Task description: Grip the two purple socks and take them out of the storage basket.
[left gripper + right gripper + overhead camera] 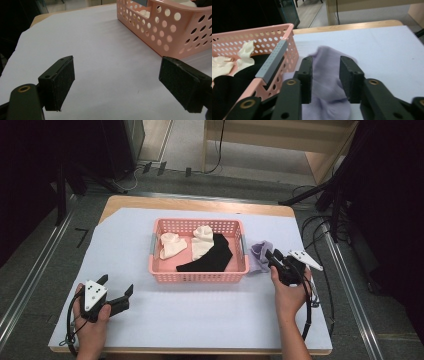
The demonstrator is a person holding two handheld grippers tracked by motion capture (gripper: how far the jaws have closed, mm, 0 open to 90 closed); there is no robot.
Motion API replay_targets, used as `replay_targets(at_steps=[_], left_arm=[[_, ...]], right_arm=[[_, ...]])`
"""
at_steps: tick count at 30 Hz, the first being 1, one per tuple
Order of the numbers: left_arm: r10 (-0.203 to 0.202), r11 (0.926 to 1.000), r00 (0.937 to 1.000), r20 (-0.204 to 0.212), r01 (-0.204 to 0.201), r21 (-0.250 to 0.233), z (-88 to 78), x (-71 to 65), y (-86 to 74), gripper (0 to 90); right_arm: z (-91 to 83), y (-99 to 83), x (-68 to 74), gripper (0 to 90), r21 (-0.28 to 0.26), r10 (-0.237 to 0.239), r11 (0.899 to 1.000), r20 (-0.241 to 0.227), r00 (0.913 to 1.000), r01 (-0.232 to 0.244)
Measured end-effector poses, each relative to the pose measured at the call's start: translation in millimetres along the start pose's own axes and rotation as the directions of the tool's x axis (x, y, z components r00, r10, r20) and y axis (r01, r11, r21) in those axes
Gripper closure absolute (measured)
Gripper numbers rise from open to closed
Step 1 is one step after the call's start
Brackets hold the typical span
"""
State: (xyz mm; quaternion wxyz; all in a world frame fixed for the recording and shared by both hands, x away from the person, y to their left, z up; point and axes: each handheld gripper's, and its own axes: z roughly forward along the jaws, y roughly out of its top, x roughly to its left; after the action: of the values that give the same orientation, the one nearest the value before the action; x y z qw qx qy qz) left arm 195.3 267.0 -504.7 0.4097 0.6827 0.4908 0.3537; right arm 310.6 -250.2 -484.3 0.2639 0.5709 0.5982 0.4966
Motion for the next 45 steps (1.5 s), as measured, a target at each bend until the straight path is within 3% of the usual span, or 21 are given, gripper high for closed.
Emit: replay_targets(at_steps=[7,18,33,38,42,45], left_arm=[[0.003,1.0,1.0,0.001,-0.003,0.002,0.0,0.1,0.1,14.2],[0.003,1.0,1.0,0.0,-0.003,0.005,-0.2,-0.2,0.1,14.2],[-0.001,1.0,1.0,0.001,0.001,-0.003,-0.9,-0.1,-0.2,14.1],[-0.006,0.9999,1.0,0.0,0.006,-0.008,-1.1,0.2,-0.4,14.2],[-0.005,1.0,1.0,-0.001,0.005,-0.008,-1.0,0.5,-0.3,14.1],[-0.004,1.0,1.0,0.0,0.004,-0.002,-1.3,0.6,-0.2,14.1]], right_arm=[[-18.9,-5.9,-18.0,49.8,-0.025,0.0,1.0,-0.017,0.9999,-0.001],[-50.3,-26.4,-47.6,41.9,-0.031,0.009,0.999,-0.007,0.9999,-0.009],[-93.1,-48.9,-74.2,40.2,-0.041,0.005,0.999,0.033,0.9994,-0.004],[-103.7,-59.6,-84.0,40.5,-0.017,-0.016,1.0,0.037,0.9992,0.017],[-114.7,-67.1,-90.2,40.5,-0.014,-0.007,1.0,0.054,0.9985,0.008],[-120.6,-71.9,-94.2,40.5,-0.052,0.004,0.999,0.034,0.9994,-0.002]])
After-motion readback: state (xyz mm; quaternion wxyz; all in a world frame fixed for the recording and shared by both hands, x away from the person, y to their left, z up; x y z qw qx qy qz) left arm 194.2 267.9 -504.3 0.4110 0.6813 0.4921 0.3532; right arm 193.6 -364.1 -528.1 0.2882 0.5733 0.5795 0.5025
